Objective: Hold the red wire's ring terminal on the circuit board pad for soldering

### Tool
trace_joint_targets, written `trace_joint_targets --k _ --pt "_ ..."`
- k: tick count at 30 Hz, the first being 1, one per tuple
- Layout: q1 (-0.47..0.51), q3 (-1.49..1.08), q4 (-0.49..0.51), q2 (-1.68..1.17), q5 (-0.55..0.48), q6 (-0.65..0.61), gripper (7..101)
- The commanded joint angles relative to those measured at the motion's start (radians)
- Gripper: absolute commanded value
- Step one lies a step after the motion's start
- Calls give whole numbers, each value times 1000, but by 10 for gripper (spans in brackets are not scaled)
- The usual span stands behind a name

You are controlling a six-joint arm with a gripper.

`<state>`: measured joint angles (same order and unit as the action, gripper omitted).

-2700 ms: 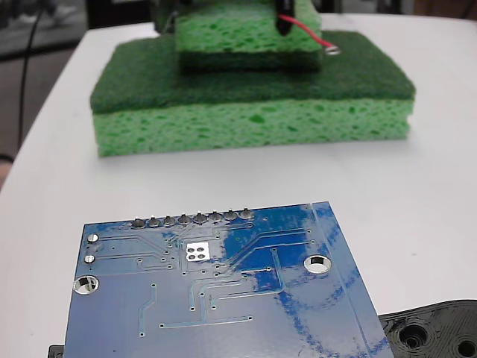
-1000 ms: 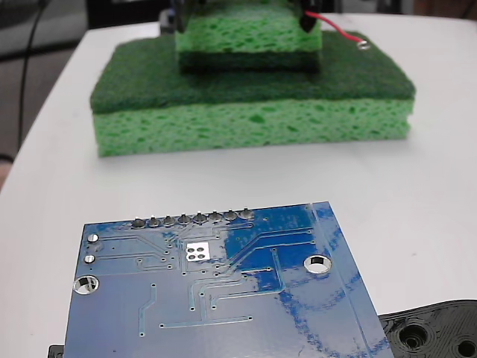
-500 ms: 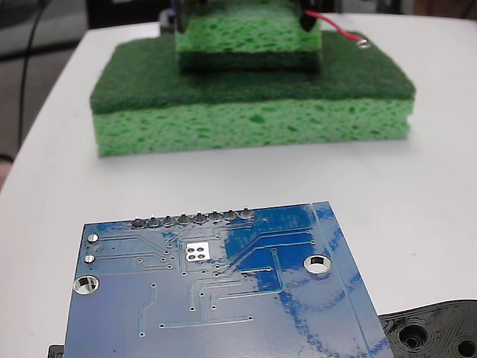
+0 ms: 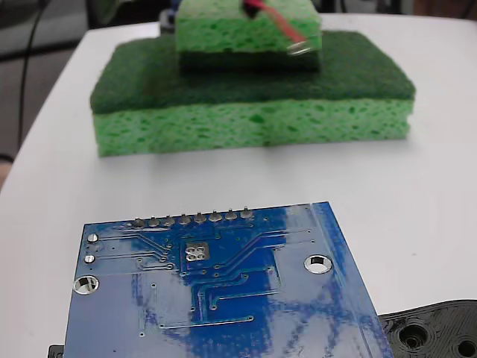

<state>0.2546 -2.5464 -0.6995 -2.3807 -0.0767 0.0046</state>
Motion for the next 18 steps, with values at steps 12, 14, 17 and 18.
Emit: trace_joint_targets --k 12,14,17,18 --pt "34 430 -149 313 6 -17 1003" --pt "38 459 -160 337 -2 -12 1003" --pt "40 451 -144 339 2 -5 1003" --pt "38 439 -137 334 6 -5 1003"
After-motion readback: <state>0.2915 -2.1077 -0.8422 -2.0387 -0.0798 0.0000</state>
